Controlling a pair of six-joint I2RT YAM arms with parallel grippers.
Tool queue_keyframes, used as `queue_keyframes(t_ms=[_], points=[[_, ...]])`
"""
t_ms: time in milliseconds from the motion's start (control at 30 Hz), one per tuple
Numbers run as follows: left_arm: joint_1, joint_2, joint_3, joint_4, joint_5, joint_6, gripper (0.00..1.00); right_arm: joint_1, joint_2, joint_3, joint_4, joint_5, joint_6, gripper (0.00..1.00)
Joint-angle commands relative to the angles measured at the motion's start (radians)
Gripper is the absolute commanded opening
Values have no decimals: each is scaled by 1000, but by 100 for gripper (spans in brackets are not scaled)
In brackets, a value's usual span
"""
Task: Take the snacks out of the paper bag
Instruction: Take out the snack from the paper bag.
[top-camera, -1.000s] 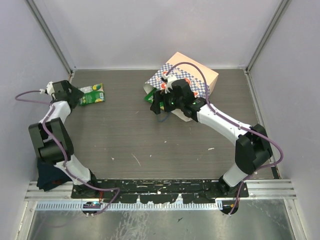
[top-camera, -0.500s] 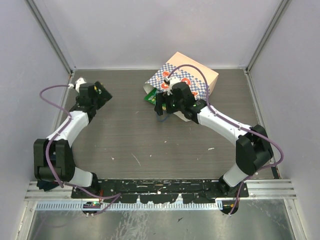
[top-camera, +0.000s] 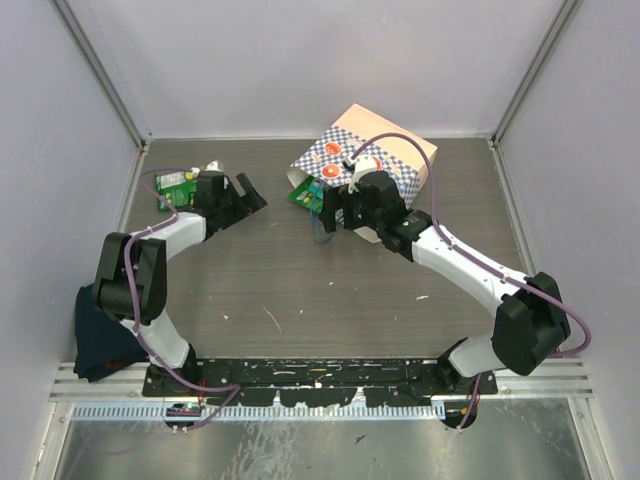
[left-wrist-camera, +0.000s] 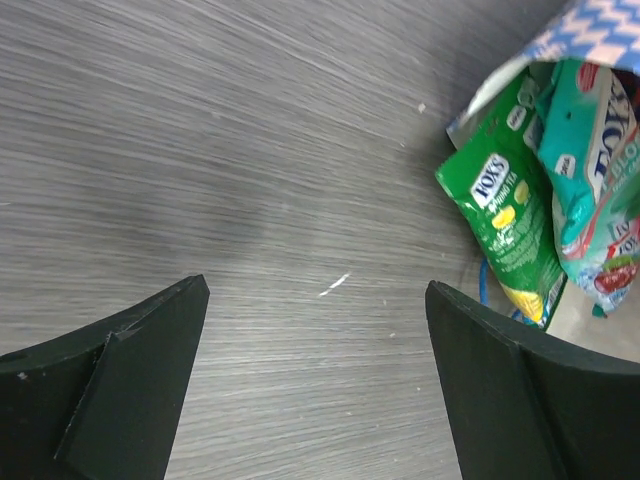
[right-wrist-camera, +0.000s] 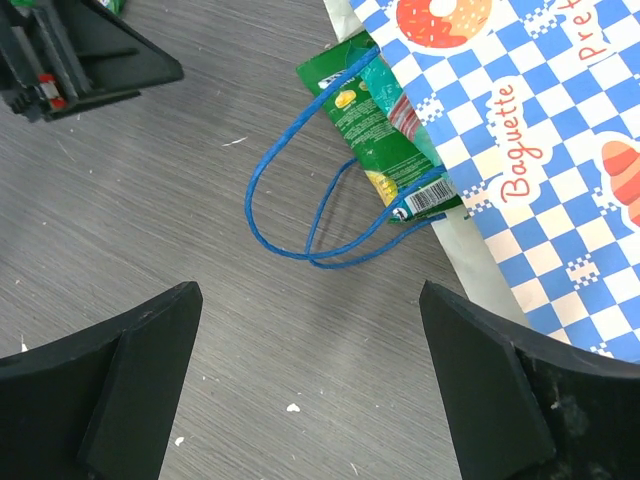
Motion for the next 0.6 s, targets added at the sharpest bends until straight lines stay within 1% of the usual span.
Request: queue_keyframes(t_ms=[0, 300, 567], points=[[-49, 54, 76, 83, 80, 8, 91, 5, -32, 2, 60, 26, -17, 97], [-141, 206, 175, 89, 111, -17, 89, 4, -33, -6, 65, 27, -25, 97], [-178, 302, 252, 81, 109, -27, 88, 3, -31, -9, 66, 23, -33, 97]])
